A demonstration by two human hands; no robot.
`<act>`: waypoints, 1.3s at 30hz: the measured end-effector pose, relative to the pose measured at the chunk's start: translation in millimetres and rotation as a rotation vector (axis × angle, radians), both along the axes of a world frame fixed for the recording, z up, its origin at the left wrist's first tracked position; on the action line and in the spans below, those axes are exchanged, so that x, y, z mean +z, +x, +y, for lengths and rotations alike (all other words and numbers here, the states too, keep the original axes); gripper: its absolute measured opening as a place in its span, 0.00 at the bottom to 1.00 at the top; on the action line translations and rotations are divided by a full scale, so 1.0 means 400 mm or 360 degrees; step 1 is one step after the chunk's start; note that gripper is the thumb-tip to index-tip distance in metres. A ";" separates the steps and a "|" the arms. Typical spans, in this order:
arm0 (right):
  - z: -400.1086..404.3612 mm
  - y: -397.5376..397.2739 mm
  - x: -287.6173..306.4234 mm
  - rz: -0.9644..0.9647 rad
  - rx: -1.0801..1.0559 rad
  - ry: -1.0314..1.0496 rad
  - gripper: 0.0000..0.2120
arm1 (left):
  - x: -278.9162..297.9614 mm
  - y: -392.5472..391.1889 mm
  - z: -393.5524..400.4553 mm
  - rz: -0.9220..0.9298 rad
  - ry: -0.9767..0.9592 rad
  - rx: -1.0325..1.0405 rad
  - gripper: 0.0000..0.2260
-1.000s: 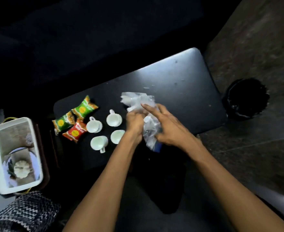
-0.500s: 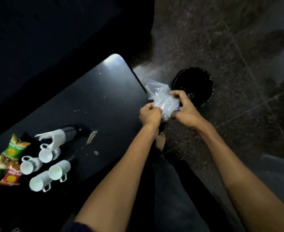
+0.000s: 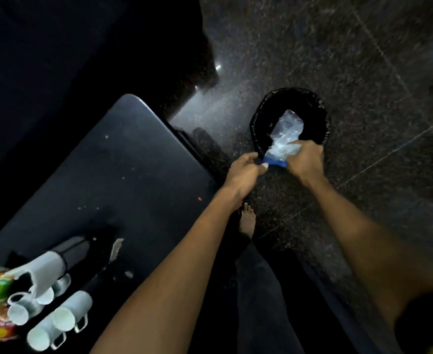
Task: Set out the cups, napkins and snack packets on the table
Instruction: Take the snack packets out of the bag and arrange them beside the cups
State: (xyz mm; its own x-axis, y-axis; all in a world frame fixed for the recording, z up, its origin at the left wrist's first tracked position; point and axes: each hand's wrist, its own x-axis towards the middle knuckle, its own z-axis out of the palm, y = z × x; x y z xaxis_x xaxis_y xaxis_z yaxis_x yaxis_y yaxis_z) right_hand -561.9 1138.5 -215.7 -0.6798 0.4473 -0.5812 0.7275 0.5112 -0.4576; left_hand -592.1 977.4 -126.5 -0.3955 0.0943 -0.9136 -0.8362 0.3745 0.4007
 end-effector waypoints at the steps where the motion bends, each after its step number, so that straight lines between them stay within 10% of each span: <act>1: 0.018 -0.019 -0.046 -0.0071 -0.0059 0.0048 0.16 | -0.021 -0.001 -0.001 -0.0006 -0.0032 -0.0010 0.21; 8: 0.070 -0.136 -0.267 -0.0792 -0.0071 -0.0274 0.47 | -0.149 0.004 -0.035 -0.0047 -0.0100 -0.0031 0.19; 21: -0.127 -0.088 -0.027 -0.0057 -0.0046 -0.0272 0.14 | -0.080 0.014 -0.088 0.0091 -0.0159 0.0073 0.12; 39: -0.979 0.231 0.614 0.0449 0.0351 -0.0526 0.13 | 0.356 0.350 -0.846 0.0611 -0.0053 0.0905 0.12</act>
State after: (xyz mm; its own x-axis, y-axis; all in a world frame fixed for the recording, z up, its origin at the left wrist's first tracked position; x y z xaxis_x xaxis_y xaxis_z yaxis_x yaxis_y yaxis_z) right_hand -469.3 747.0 30.0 -0.8891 0.0977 -0.4471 0.4425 0.4333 -0.7851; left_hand -452.0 639.0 16.1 -0.6715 -0.2497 -0.6977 -0.7077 -0.0632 0.7037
